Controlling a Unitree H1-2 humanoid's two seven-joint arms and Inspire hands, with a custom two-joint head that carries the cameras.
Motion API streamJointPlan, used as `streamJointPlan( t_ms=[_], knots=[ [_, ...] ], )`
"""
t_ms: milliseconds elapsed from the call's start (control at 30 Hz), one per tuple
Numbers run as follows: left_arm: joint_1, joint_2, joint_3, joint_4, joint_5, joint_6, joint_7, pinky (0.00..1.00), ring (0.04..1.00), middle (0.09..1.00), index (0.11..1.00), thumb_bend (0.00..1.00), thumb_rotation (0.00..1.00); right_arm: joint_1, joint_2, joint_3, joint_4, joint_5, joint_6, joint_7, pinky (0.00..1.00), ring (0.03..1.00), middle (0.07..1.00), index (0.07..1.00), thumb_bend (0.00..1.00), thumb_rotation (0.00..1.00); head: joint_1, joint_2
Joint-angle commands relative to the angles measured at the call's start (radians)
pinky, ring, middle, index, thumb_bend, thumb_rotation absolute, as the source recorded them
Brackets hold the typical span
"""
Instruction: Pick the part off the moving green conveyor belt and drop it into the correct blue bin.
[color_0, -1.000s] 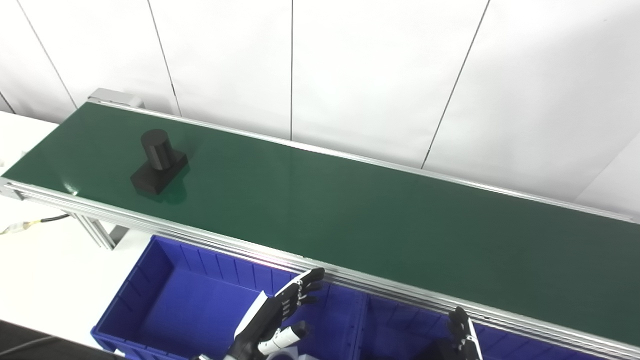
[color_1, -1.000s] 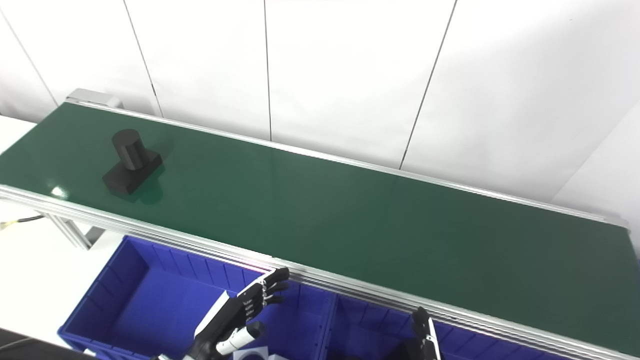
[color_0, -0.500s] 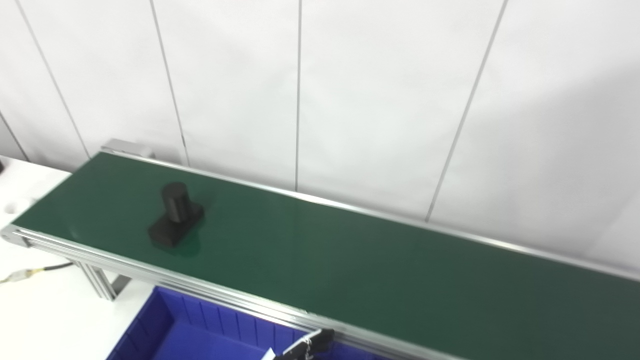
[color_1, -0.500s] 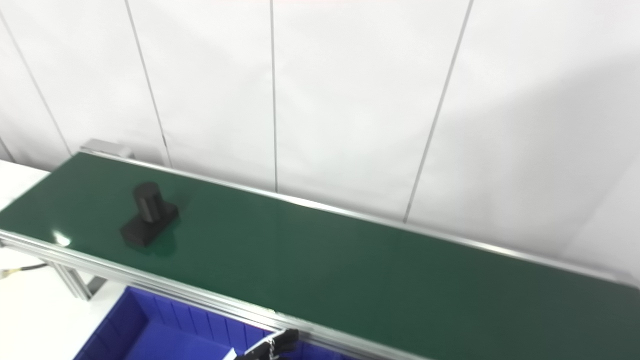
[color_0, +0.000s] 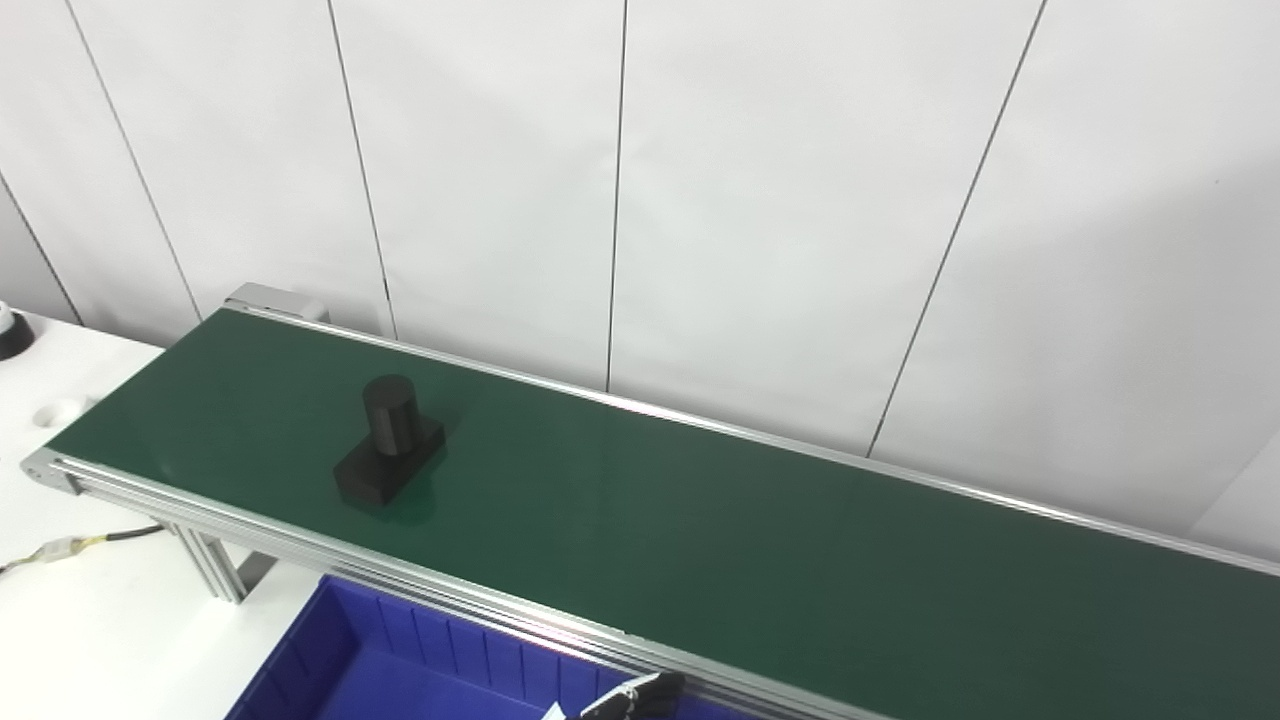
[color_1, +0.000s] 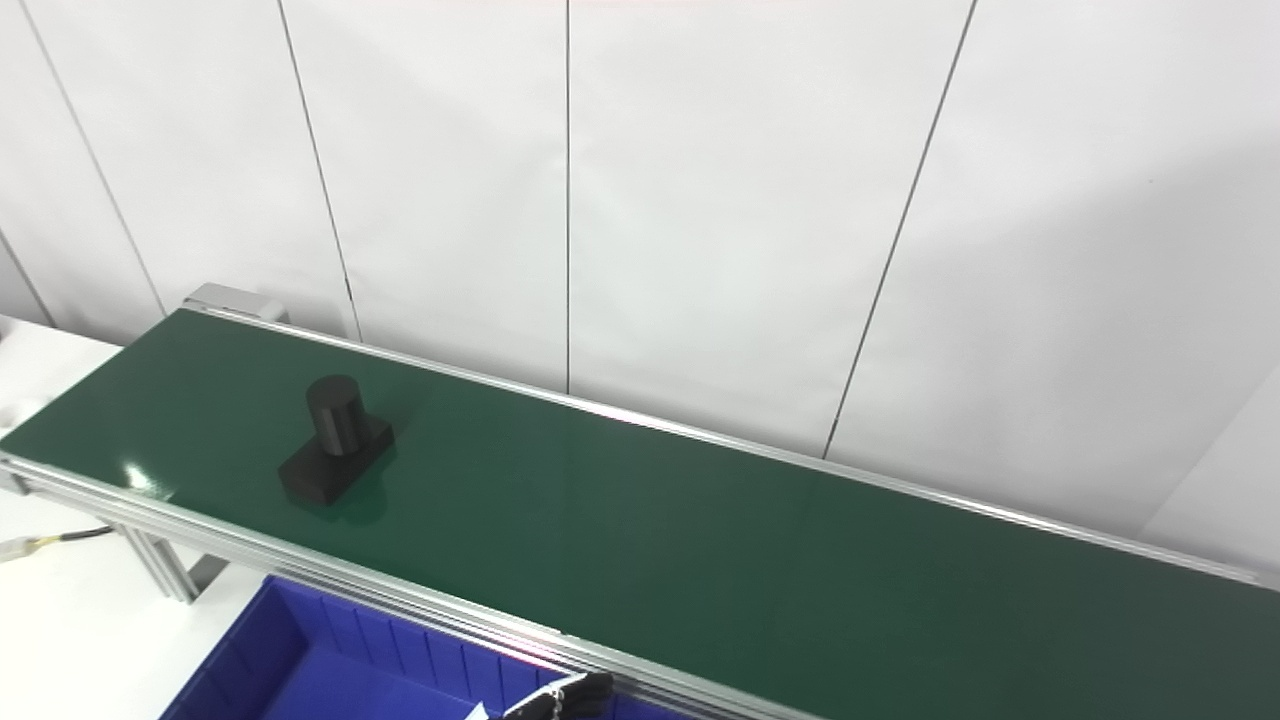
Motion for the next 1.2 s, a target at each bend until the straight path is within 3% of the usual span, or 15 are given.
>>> streamJointPlan(
  t_ms=[0,167,333,600,833,933,1067,1167],
  knots=[
    [-0.016,0.006,-0.009,-0.013,0.001,-0.032,0.02,0.8,0.866,0.883,0.852,0.77,0.74,-0.008,0.002,-0.004,-0.048,0.0,-0.05,-0.011,1.0,1.0,0.981,1.0,0.53,1.0,-0.001,0.0],
    [-0.021,0.019,-0.032,-0.013,0.015,-0.032,0.055,0.8,0.864,0.883,0.851,0.78,0.74,-0.03,-0.016,-0.004,-0.091,-0.027,-0.05,-0.038,1.0,0.997,0.97,1.0,0.63,1.0,0.001,0.002],
    [-0.027,0.047,-0.068,-0.016,0.035,-0.032,0.107,0.8,0.866,0.887,0.857,0.79,0.75,-0.056,-0.024,-0.013,-0.103,-0.114,-0.05,-0.117,0.95,0.907,0.882,0.913,0.78,0.96,-0.005,-0.004],
    [-0.028,0.08,-0.105,-0.024,0.042,-0.032,0.153,0.79,0.864,0.889,0.855,0.81,0.77,-0.147,-0.046,-0.016,-0.15,-0.175,-0.05,-0.12,0.86,0.886,0.885,0.904,0.78,0.92,-0.03,-0.009],
    [-0.032,0.104,-0.142,-0.027,0.045,-0.032,0.202,0.79,0.856,0.878,0.849,0.78,0.75,-0.217,-0.017,-0.047,-0.176,-0.223,-0.045,-0.086,0.85,0.875,0.869,0.878,0.9,0.92,-0.077,-0.005],
    [-0.037,0.116,-0.147,-0.026,0.037,-0.032,0.19,0.8,0.868,0.889,0.857,0.8,0.79,-0.238,0.004,-0.067,-0.2,-0.241,-0.001,-0.051,0.83,0.88,0.884,0.887,0.93,0.94,-0.121,0.004],
    [-0.039,0.124,-0.146,-0.026,0.023,-0.032,0.176,0.82,0.889,0.904,0.864,0.82,0.8,-0.26,0.022,-0.084,-0.257,-0.272,0.085,0.008,0.81,0.874,0.878,0.892,0.9,0.95,-0.171,0.013],
    [-0.034,0.126,-0.136,-0.027,0.009,-0.032,0.156,0.83,0.897,0.908,0.87,0.83,0.79,-0.283,0.031,-0.089,-0.273,-0.265,0.102,0.045,0.74,0.836,0.855,0.892,0.81,0.87,-0.214,0.026]
  ],
)
